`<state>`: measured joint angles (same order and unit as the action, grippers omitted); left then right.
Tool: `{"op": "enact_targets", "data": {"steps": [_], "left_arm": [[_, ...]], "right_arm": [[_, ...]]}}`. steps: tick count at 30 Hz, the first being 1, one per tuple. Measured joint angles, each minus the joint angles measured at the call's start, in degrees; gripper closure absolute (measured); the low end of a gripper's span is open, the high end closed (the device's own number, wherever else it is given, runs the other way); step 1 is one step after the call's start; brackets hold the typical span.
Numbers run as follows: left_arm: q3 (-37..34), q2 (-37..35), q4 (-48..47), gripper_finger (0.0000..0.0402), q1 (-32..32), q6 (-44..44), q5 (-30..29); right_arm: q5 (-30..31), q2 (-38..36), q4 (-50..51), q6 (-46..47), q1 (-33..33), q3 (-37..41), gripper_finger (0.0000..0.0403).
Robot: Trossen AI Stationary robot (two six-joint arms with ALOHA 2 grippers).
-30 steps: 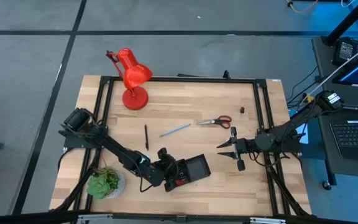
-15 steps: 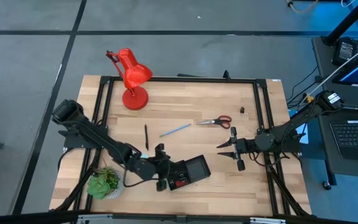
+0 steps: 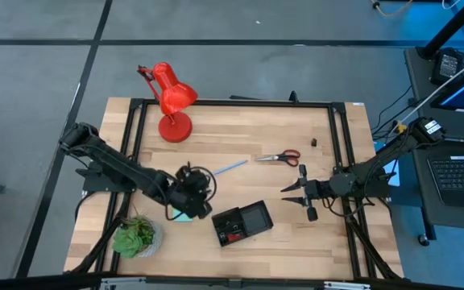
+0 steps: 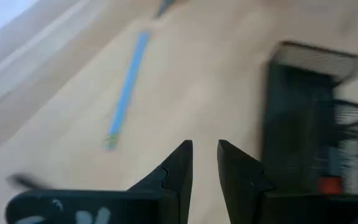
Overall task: Pick and place office supplies into organizer
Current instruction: Put the black pen into the black desk organizer
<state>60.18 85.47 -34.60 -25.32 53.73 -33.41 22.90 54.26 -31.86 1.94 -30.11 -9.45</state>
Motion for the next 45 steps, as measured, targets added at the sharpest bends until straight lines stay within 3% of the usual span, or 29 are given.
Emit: {"op": "enact_targets", "data": {"steps": [7, 11, 15, 21, 28, 33, 41, 45], "left_arm": [[0.0, -0.04, -2.1, 0.0331, 3.28, -7.7, -0.06], [0.0, -0.04, -3.23, 0.0331, 4.52, -6.68, 0.25], [0.0, -0.04, -7.11, 0.0322, 5.88, -6.07, 6.0], [0.0, -0.04, -11.66, 0.0289, 8.55, -0.25, 15.45], [0.0, -0.04, -17.27, 0.0255, 11.19, 6.24, 15.55], [0.0, 0.56, -20.69, 0.0251, 13.23, 12.27, 17.31], [0.0, 5.51, -20.2, 0.0253, 16.98, 19.04, 27.16], [0.0, 8.23, -20.01, 0.0254, 18.37, 19.68, 29.13]], "right_arm": [[0.0, 0.0, 0.04, -2.22, -0.01, 0.0, 0.0281], [0.0, 0.0, 0.04, -2.28, 0.0, 0.0, 0.0281], [0.0, 0.0, 0.2, -2.47, -0.02, 0.0, 0.0281], [0.0, 0.0, 0.46, -3.16, -0.01, 0.0, 0.0281], [0.0, 0.0, 0.48, -5.25, 0.01, 0.0, 0.0281], [0.01, 0.0, 0.48, -5.61, 0.01, 0.0, 0.0281], [0.02, -0.02, 1.33, -5.9, 0.01, 0.0, 0.0281], [0.0, -0.02, 1.89, -6.25, 0.09, 0.0, 0.0281]]}}
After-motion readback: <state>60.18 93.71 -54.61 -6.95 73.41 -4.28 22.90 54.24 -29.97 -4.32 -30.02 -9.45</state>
